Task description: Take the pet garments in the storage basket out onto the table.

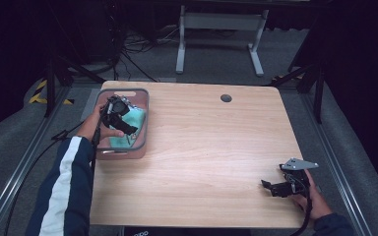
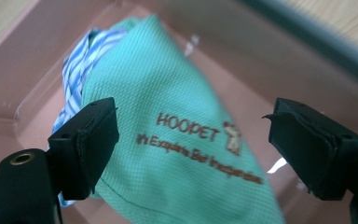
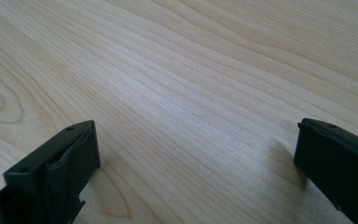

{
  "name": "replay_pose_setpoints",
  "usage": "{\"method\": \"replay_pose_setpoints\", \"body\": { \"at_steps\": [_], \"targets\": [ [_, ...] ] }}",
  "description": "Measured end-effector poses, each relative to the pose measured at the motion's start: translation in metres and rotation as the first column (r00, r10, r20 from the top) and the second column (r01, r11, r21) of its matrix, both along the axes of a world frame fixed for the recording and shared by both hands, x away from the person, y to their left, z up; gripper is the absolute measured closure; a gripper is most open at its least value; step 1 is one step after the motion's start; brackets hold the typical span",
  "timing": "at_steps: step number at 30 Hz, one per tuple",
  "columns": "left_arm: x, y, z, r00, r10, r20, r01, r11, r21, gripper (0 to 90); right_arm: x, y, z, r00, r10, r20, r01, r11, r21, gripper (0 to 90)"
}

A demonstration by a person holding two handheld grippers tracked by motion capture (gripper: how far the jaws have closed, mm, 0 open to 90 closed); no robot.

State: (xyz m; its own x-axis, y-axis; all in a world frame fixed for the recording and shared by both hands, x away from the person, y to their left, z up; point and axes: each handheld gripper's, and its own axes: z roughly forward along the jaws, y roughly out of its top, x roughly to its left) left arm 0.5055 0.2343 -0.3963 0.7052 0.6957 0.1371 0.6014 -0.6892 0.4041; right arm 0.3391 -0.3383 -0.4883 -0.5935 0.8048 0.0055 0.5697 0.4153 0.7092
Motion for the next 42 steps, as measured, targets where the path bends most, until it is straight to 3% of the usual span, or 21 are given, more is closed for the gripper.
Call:
{"method": "replay_pose_setpoints", "body": {
  "at_steps": [4, 11, 16, 18, 23, 29, 36, 42],
  "targets": [
    [0.015, 0.001, -0.017, 0.9954, 0.065, -0.070, -0.063, 0.9976, 0.029, 16.3, 0.000, 0.000, 0.000, 1.0000, 0.000, 0.001, 0.000, 1.000, 0.000, 0.4],
    [0.030, 0.001, -0.038, 0.9826, 0.106, -0.152, -0.095, 0.9923, 0.079, 15.4, 0.000, 0.000, 0.000, 1.0000, 0.000, 0.000, 0.000, 1.000, 0.000, 0.4],
    [0.035, 0.003, -0.042, 0.9716, 0.119, -0.204, -0.110, 0.9924, 0.055, 15.3, 0.000, 0.000, 0.000, 1.0000, 0.000, 0.001, 0.000, 1.000, 0.000, 0.4],
    [0.035, 0.006, -0.042, 0.9657, 0.113, -0.234, -0.108, 0.9935, 0.037, 22.5, 0.000, 0.000, 0.000, 1.0000, 0.000, 0.001, 0.000, 1.000, 0.001, 0.4],
    [0.035, 0.004, -0.041, 0.9650, 0.094, -0.245, -0.092, 0.9956, 0.020, 29.9, 0.000, 0.000, 0.000, 1.0000, 0.000, 0.001, 0.000, 1.000, 0.000, 0.4],
    [0.032, 0.001, -0.037, 0.9675, 0.082, -0.239, -0.078, 0.9966, 0.024, 67.7, 0.000, 0.000, 0.000, 1.0000, -0.001, 0.000, 0.001, 1.000, 0.001, 0.4],
    [0.030, 0.001, -0.036, 0.9687, 0.110, -0.223, -0.111, 0.9938, 0.008, 75.3, 0.000, 0.000, 0.000, 1.0000, -0.002, -0.001, 0.002, 1.000, 0.004, 0.4],
    [0.025, 0.001, -0.030, 0.9796, 0.114, -0.165, -0.113, 0.9935, 0.014, 78.0, 0.000, 0.000, 0.000, 1.0000, 0.000, 0.001, 0.000, 1.000, 0.000, 0.4]
  ]
}}
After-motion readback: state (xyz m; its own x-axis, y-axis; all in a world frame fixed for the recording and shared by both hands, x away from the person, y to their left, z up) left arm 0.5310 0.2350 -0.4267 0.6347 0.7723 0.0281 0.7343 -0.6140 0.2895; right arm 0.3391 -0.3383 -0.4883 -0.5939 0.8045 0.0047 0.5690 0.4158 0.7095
